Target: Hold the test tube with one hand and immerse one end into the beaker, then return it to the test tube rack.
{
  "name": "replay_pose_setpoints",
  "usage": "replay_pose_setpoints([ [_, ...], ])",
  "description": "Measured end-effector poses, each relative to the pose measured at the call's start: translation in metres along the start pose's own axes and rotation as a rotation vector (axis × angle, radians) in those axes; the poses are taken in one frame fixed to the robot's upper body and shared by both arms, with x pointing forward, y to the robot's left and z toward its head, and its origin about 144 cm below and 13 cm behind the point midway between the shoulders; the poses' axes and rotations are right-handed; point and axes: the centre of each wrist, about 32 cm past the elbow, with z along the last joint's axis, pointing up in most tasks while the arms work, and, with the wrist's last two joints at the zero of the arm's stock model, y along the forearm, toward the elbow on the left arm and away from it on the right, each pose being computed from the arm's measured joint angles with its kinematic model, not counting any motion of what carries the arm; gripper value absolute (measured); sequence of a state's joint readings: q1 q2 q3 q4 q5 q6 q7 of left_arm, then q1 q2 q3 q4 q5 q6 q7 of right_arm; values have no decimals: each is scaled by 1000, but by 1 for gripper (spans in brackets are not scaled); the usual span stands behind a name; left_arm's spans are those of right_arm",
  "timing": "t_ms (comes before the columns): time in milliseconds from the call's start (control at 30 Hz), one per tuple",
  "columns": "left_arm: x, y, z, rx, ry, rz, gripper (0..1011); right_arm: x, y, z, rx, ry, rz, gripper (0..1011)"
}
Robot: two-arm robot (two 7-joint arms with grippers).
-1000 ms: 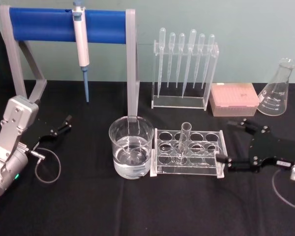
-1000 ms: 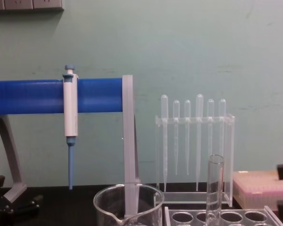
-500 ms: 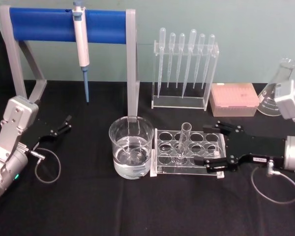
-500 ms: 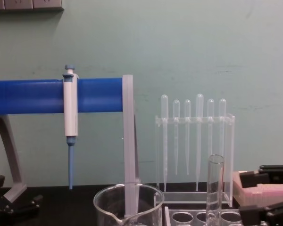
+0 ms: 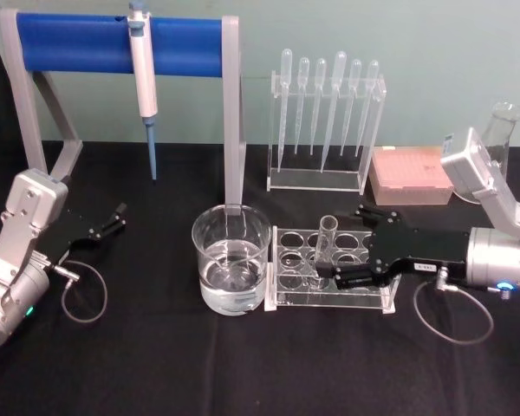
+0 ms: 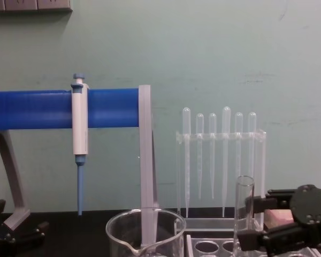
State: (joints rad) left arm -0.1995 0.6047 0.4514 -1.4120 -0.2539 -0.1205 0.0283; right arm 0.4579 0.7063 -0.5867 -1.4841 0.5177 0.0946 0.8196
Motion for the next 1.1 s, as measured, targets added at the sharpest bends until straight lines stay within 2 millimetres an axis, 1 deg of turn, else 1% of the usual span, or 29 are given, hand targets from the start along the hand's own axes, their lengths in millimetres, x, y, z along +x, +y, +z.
replay_pose_setpoints([
  [467,0,0,0,0,0,0,1000,0,16,1,16,15,-2,1003],
  [767,0,0,0,0,0,0,1000,0,16,1,18,14,-2,998],
  [800,0,0,0,0,0,0,1000,0,16,1,18,14,-3,969],
  [867,0,0,0,0,0,0,1000,0,15,1,18,14,-3,947],
  [1000,0,0,0,0,0,0,1000,0,15,1,19,14,-2,837],
  [1033,0,0,0,0,0,0,1000,0,15,1,19,14,-2,837],
  [1067,0,0,0,0,0,0,1000,0,15,2,19,14,-2,787],
  [1100,0,0,0,0,0,0,1000,0,15,2,19,14,-2,765],
])
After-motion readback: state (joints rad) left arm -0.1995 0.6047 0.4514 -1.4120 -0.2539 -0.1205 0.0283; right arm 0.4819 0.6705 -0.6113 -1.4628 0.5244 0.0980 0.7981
